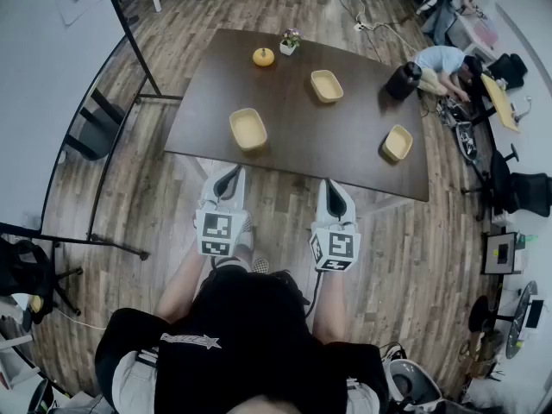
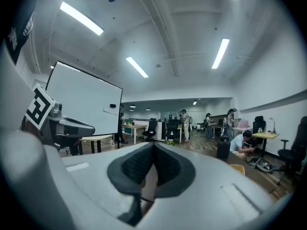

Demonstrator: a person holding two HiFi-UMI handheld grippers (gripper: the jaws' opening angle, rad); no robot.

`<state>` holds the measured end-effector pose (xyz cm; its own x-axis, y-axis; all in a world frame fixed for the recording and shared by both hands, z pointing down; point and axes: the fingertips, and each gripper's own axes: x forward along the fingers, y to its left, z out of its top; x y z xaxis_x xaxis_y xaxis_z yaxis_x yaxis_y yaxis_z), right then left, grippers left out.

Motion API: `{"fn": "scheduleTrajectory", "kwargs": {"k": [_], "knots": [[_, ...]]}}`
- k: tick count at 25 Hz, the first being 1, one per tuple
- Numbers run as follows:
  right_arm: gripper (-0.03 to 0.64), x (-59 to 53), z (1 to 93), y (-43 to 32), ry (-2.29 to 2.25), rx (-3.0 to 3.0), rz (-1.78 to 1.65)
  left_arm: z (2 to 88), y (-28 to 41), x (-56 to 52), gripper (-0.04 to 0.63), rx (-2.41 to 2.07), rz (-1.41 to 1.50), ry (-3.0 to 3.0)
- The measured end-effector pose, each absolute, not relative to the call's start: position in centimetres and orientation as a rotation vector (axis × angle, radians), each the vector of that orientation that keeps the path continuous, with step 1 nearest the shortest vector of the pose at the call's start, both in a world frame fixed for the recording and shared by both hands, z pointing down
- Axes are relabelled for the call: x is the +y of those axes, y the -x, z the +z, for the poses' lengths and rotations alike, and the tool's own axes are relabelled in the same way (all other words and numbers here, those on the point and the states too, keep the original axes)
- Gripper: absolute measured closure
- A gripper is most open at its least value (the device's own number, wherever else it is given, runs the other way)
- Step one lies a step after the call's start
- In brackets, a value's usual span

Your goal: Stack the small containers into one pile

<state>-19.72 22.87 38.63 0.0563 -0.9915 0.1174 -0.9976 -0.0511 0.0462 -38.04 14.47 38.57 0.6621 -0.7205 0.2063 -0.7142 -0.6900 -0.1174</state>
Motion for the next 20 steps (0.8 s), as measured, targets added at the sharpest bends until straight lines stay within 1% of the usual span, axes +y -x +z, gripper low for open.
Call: {"fn": "scheduleTrajectory", "kwargs": {"k": [9, 20], "knots": [[0.612, 20.4, 40.3, 20.2, -2.148, -2.108, 0.151, 40.2, 38.1, 12.7, 0.584, 1.266, -0.418, 2.858], [0.612, 9.5, 43.4, 21.5, -1.98, -2.197, 0.243, 44.1, 38.5, 4.0, 0.584, 1.443, -0.509, 2.886]]}}
